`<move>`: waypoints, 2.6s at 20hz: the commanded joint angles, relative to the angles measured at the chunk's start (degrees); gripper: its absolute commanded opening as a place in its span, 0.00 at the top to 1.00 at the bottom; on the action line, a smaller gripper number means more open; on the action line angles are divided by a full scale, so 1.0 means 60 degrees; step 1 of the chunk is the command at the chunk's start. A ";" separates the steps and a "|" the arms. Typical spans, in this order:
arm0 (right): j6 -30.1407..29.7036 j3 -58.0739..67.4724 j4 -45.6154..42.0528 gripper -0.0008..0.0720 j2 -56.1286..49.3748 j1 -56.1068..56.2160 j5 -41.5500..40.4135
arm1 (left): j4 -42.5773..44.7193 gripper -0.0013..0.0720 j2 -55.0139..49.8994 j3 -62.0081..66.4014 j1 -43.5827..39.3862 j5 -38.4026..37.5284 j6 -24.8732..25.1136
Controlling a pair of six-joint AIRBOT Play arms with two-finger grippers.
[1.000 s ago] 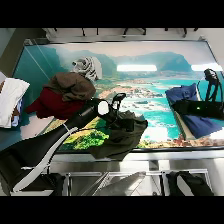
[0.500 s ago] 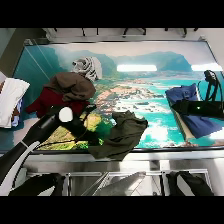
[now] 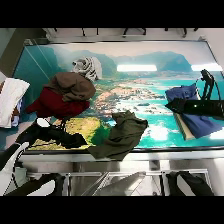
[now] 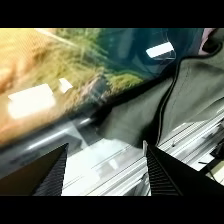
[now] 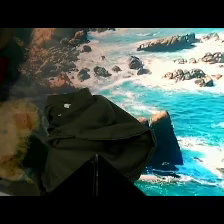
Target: Fold the shirts.
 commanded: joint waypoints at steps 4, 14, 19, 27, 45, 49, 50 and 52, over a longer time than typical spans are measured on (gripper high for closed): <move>0.0004 -0.0004 0.0157 0.94 -0.0015 0.0007 0.0164 | -0.0874 0.26 -0.1373 -0.0138 -0.1049 0.0433 0.0889; -0.0018 -0.0040 0.0127 0.94 -0.0186 0.0007 0.0208 | -0.1457 0.96 0.0321 -0.0142 -0.1716 0.1446 0.0470; -0.0437 -0.0947 0.0149 0.22 -0.0816 0.0007 0.0284 | -0.1341 0.96 0.2645 -0.0142 -0.0251 0.0510 -0.0474; -0.1847 -0.2036 0.1035 0.13 -0.2626 0.0237 0.0193 | 0.0022 0.96 0.4357 -0.0142 0.0976 0.0426 -0.1916; -0.1993 -0.1293 0.1610 0.95 -0.4105 0.3344 -0.2182 | 0.0022 0.96 0.4346 -0.0138 0.0976 -0.0084 -0.1916; -0.1738 -0.1126 0.1129 0.95 -0.2481 0.1832 -0.0466 | 0.1228 0.96 0.4346 0.0834 0.0976 -0.0379 -0.1923; -0.1596 -0.1086 0.0863 0.95 -0.1963 0.1282 -0.0073 | 0.1781 0.96 0.4346 0.1275 0.0976 -0.0601 -0.2025; -0.1351 -0.1053 0.0397 0.95 -0.0812 0.0084 0.0474 | 0.2747 0.96 0.4346 0.2022 0.0976 -0.1137 -0.2295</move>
